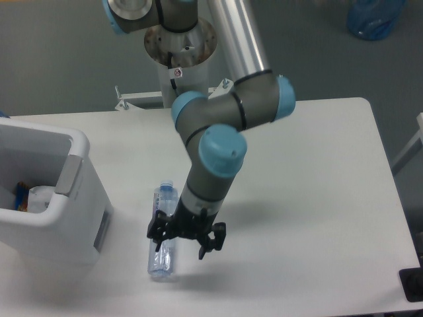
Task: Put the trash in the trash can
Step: 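Lower the gripper and grasp the water bottle, then lift the bottle and lower it into the white bin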
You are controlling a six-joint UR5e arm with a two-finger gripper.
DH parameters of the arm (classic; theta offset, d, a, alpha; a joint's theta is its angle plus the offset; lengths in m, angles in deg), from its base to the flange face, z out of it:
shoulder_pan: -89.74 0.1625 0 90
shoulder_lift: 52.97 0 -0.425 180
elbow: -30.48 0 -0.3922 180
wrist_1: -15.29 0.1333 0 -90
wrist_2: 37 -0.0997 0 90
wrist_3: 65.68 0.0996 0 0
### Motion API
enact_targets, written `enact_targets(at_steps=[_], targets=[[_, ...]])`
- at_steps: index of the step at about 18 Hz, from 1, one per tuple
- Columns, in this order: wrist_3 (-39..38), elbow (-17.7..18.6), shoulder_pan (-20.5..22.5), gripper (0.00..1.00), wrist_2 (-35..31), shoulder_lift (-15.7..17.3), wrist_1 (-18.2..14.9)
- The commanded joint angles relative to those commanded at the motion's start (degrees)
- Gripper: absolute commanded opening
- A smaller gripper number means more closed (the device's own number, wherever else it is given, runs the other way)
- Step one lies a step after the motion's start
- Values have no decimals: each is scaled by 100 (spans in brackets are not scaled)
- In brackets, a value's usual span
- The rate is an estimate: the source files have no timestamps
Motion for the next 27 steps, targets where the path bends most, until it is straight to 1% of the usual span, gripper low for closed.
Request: enact_targets(at_steps=[3, 5, 7, 12, 15, 16, 20, 21, 22, 23, 26, 27], targets=[[-26, -194, -79, 100, -18, -159, -423], [-26, -203, -149, 100, -79, -211, -555], [-35, -238, -246, 100, -193, -308, -556], [-299, -563, -386, 100, -413, -668, -556], [-360, -608, -448, 100, -597, -774, -556], [-360, -616, -448, 93, -632, -792, -556], [-413, -625, -457, 42, -624, -774, -573], [-465, -634, -448, 33, -624, -774, -565], [-483, -643, -448, 30, -633, -766, -564], [-483, -660, -448, 28, -633, -748, -547], [-483, -897, -440, 28, -598, -695, -573], [-483, -907, -422, 28, -572, -634, -573]])
